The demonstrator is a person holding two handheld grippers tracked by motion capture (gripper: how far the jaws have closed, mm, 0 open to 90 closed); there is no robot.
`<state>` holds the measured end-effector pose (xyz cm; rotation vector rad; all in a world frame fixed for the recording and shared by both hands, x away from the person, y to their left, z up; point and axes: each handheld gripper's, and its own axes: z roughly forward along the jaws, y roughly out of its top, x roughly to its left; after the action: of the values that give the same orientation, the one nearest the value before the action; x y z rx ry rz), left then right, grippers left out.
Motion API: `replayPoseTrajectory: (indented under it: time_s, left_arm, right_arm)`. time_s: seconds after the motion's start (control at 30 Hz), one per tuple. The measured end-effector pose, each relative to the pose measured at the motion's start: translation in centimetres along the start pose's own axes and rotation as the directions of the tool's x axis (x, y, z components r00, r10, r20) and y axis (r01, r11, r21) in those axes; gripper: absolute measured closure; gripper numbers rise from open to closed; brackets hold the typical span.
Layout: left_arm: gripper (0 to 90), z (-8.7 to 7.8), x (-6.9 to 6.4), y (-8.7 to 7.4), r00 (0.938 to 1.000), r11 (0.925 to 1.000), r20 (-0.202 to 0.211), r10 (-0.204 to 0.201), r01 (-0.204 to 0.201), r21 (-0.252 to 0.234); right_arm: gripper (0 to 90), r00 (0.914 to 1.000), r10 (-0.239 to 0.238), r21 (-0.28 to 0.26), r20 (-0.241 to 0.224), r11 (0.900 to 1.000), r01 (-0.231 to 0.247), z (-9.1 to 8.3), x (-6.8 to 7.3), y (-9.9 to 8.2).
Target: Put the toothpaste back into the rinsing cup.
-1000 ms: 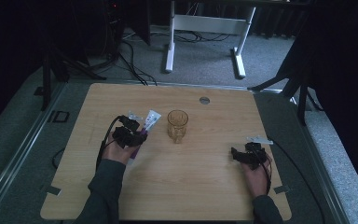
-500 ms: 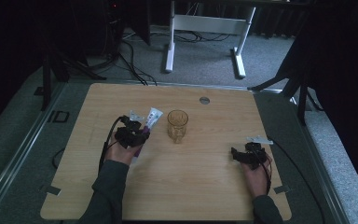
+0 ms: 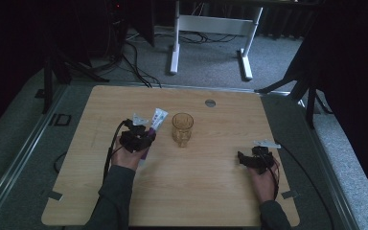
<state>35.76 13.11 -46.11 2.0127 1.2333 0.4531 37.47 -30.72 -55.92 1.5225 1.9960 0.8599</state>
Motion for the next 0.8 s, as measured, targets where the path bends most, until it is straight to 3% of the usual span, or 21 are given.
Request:
replayPoseTrajectory:
  time_s: [0.8]
  left_arm:
    - [73.6,0.5,-0.46,0.32,0.9999,0.9977,0.006,-0.008,0.008,-0.067]
  right_arm:
    - [19.6,1.0,0.0,0.0,0.0,1.0,0.0,0.0,0.0,0.0]
